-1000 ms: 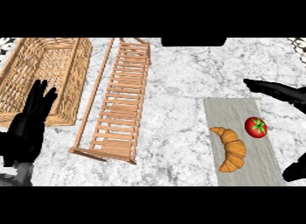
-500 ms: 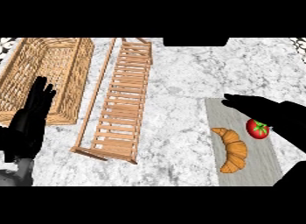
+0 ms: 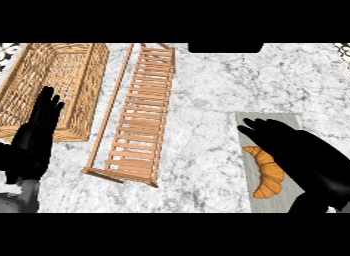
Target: Pick the croissant from the placemat and place it in the tiered shelf
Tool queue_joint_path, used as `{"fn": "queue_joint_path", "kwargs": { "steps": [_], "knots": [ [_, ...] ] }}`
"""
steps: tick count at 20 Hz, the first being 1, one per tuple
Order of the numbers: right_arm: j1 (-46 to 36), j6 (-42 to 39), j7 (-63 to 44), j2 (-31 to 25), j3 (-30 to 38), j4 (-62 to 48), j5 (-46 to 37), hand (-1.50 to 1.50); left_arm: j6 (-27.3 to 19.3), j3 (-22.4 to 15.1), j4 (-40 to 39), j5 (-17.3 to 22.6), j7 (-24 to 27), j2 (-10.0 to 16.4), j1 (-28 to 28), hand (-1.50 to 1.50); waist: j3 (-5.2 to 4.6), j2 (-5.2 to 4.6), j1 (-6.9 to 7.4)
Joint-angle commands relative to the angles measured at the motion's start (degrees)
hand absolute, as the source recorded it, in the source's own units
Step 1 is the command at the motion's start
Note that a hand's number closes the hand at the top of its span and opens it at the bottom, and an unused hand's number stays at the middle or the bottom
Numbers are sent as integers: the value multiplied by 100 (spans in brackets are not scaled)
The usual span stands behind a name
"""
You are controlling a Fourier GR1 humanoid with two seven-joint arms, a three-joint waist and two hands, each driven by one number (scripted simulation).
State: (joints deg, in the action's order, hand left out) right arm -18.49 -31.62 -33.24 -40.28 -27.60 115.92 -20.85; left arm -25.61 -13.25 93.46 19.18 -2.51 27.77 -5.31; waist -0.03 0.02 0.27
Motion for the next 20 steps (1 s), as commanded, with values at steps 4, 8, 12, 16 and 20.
{"fn": "queue_joint_path", "kwargs": {
  "steps": [4, 8, 12, 16, 20],
  "knots": [
    [286, 54, 233, 53, -201, -580, -1234, -150, 267, 310, -16, -56, -147, -27, -133, 0, 5, -6, -15],
    [544, 147, 957, 244, 210, -895, -1419, -150, 325, 386, 250, -327, -132, -203, 200, 0, 4, -2, -6],
    [621, 12, 1165, 573, 322, -1073, -1676, -150, 450, 460, 285, -452, -273, -453, 275, 0, 3, -1, -10],
    [871, 547, 1672, 693, 126, -1626, -2350, -150, 361, 481, 627, -755, -374, -471, 448, 0, 5, -1, 8],
    [1104, 442, 2082, 637, 488, -1674, -2439, -150, 564, 541, -210, -915, 36, -946, 103, 0, 3, -4, -31]
  ]
}}
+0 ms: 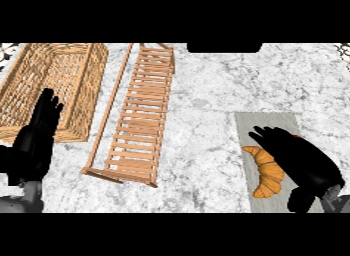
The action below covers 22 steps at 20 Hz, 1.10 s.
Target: Pick the croissant from the placemat and place it in the tiered shelf
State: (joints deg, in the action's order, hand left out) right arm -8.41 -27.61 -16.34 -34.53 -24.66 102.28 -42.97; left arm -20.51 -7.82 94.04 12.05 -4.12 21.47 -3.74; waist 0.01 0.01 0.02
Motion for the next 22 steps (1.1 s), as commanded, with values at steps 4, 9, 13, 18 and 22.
{"fn": "queue_joint_path", "kwargs": {
  "steps": [4, 9, 13, 18, 22],
  "knots": [
    [266, 243, 469, 483, 187, -256, -551, -150, 114, 77, 146, -330, -190, -377, 58, 0, -1, 3, -2],
    [239, 440, 1170, 624, 310, -768, -852, -150, 348, 230, 580, -459, -421, -360, 223, 0, 0, 4, 11],
    [181, 419, 1248, 979, 397, -970, -1160, -150, 584, 475, 399, -515, -301, -517, 228, 0, -1, 3, 8],
    [-263, 183, 1006, 1433, 330, -1572, -1447, -150, 856, 829, 63, -419, -562, -376, -269, 0, -1, -3, 20],
    [-170, 220, 1508, 1343, 341, -1848, -1615, 150, 787, 745, 414, -665, -506, -560, 154, 0, -1, 1, 21]
  ]
}}
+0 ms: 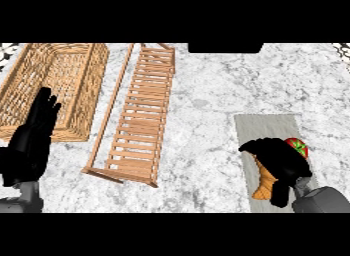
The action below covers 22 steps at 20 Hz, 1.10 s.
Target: Pick the croissant from the placemat and place it in the tiered shelf
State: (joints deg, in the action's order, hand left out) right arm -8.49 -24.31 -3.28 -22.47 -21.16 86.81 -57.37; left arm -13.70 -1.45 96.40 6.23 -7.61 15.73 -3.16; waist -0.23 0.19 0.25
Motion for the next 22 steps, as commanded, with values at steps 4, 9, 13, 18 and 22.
{"fn": "queue_joint_path", "kwargs": {
  "steps": [4, 9, 13, 18, 22],
  "knots": [
    [-161, 678, 421, 140, -279, -406, -780, 150, 173, 193, -129, -36, 134, -85, 60, 0, 23, -19, -8],
    [-549, 916, 1512, -161, -120, -608, -602, 150, 36, -71, 80, -254, -189, -234, -178, 0, 27, -26, 26],
    [-794, 729, 2949, -280, -1477, -85, -778, 150, 148, -49, -28, -151, -137, -195, -251, 0, 29, -49, 241],
    [-1300, 115, 4490, -585, -1375, -45, 13, 150, 228, 268, -388, -21, 57, -114, -330, 0, 19, -39, 52],
    [-1429, -424, 5142, -872, -863, 217, 677, 150, 351, 281, -212, -54, 173, -45, -68, 0, 20, -18, 8]
  ]
}}
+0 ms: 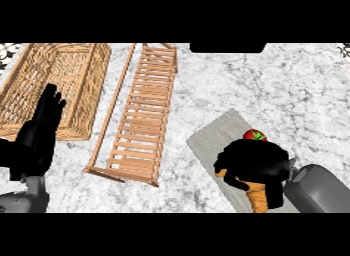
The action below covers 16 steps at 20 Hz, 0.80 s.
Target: Pick the croissant from the placemat and place it in the tiered shelf
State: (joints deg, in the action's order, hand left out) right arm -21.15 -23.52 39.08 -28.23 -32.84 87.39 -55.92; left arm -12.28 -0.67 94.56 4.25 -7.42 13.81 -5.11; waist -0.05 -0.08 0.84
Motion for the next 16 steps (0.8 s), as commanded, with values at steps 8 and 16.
{"fn": "queue_joint_path", "kwargs": {
  "steps": [8, 16],
  "knots": [
    [-244, -2050, -655, 43, 1746, 1166, 3368, 150, 74, 152, 78, 42, 12, 67, 149, 0, -9, 47, -166],
    [-1756, -2421, -3101, 338, 3030, 1000, 5092, 150, -134, 16, 226, -220, -202, -141, 29, 0, 0, 23, -73]
  ]
}}
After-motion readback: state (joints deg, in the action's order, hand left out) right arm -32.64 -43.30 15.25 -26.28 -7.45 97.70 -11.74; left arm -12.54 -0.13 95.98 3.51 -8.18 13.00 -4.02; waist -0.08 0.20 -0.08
